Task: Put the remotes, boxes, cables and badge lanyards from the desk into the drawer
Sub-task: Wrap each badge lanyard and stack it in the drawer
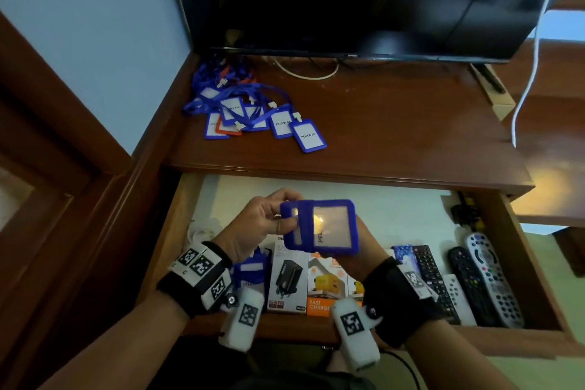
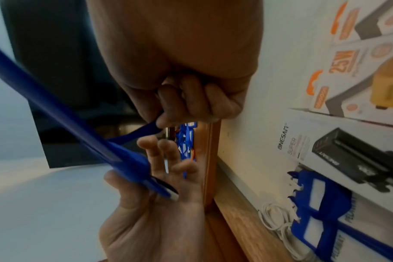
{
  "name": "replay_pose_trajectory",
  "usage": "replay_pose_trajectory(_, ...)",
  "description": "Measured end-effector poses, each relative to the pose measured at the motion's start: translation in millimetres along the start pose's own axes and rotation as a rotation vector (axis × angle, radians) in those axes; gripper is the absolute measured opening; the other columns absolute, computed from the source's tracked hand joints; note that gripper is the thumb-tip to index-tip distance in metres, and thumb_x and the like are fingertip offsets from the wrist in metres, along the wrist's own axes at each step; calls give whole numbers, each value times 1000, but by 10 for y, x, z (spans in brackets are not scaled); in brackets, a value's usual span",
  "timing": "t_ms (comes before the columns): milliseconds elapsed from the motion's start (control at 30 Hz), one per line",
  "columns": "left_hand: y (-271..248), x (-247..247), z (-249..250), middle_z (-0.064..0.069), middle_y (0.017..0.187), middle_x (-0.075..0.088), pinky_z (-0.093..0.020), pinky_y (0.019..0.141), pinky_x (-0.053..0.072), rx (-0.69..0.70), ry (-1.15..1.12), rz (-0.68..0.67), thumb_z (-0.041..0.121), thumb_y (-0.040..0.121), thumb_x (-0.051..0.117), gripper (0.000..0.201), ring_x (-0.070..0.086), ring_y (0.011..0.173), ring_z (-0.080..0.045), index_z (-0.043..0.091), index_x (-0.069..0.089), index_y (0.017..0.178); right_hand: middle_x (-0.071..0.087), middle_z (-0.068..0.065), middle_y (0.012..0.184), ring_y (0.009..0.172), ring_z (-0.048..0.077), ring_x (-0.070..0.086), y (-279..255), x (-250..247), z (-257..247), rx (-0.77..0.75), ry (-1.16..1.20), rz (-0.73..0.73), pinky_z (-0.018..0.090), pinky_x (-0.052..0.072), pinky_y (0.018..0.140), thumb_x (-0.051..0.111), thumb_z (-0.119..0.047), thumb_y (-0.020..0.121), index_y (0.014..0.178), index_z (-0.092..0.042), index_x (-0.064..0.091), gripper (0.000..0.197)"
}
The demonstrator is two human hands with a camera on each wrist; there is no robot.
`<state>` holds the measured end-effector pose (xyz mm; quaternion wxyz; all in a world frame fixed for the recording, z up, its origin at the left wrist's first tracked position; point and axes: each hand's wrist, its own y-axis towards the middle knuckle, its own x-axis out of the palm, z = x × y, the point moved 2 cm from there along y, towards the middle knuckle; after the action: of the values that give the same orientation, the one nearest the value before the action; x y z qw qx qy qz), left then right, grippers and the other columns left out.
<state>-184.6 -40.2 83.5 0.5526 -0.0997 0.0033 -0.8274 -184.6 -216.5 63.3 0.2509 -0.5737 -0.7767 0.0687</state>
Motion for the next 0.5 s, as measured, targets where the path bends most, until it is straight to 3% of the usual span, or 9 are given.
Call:
replay_pose_trajectory(67,36,109,-72,10,113,62,-33,89,53,11,-129,53,31,67,78,32,60,110,-15,11,73,93,42,10,60,48,15,37,-16,-25,14,-41,51,30,23,30,44,60,-18,79,74,-5,53,16)
replay_pose_trajectory(133,72,213,-118,6,114,65,-29,86,53,26,-241,92,39,64,84,41,62,108,-16,14,76,96,37,2,55,45,9,30,-35,-51,-3,-53,92,51,21,27,44,51,-12,92,70,-14,50,22)
replay_pose_trajectory(200,122,276,-152,-1,110,69,-28,84,53,19,-268,147,38,68,82,38,64,105,-18,17,76,98,35,-1,53,44,8,27,-36,-74,-25,-31,94,54,21,25,46,38,-9,99,70,-16,49,31)
replay_pose_trajectory(300,169,315,-155,-4,103,72,-28,84,53,-22,-205,220,18,83,66,17,67,101,-18,14,75,97,34,-2,50,45,10,26,-22,-153,-13,14,70,38,25,22,49,34,-10,99,68,-17,49,35)
replay_pose_trajectory(500,152,377,-263,-3,97,74,-24,80,54,-191,-74,285,18,76,57,30,69,96,-16,7,65,103,39,3,57,49,12,33,-9,-379,112,59,23,-36,24,28,50,41,-13,98,77,-12,53,25)
